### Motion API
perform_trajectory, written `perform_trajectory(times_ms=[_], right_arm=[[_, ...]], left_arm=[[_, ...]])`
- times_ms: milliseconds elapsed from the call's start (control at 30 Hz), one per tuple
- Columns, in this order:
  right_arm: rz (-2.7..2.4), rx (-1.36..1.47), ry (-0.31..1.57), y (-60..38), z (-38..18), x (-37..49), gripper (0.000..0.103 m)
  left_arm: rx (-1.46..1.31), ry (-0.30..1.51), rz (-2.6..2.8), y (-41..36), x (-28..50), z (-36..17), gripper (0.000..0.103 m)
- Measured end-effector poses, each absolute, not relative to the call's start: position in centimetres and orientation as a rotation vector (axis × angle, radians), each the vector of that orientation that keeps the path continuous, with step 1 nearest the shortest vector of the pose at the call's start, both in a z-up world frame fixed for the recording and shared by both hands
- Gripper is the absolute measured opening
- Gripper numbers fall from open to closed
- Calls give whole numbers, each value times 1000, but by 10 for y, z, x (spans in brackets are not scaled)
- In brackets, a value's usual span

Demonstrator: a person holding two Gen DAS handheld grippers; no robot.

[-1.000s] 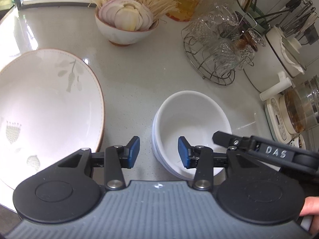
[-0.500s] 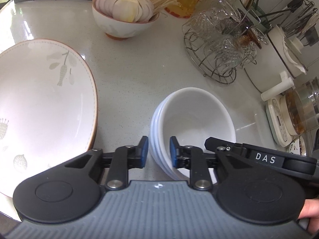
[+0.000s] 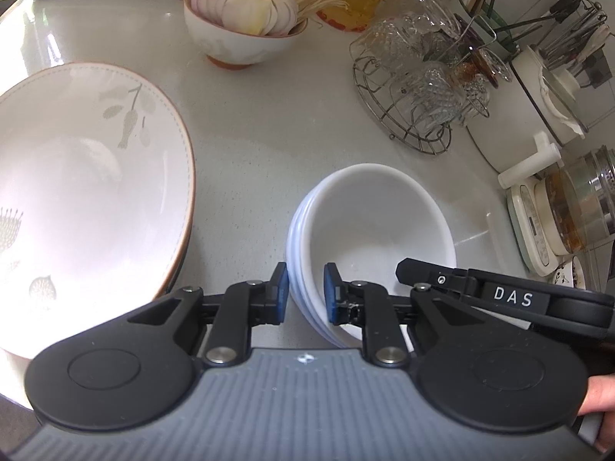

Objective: Organize plates and bowls

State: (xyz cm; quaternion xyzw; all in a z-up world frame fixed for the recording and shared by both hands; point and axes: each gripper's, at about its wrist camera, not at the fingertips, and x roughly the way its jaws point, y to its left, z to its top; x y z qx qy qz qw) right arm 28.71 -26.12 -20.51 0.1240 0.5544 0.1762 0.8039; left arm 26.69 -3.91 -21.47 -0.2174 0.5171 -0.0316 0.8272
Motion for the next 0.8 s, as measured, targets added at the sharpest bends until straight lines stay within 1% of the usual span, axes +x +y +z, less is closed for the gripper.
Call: perform_trajectory(times_ms=[167,300,400,800], right_arm=[[378,272,1181,-261,-193,284,17],[383,297,1178,-261,-182,285,17],[383,282,1147,-256,-169,284,17],[386,287,1076,-212,-124,275,17]], left_arm=[[-436,1079,-62,-41,261,-197,22],[-387,1029,-88,-38,260,-175,22],[-381,1009,-104,-33,260,-161,22],[-387,940,-120,15,245,-122,22]])
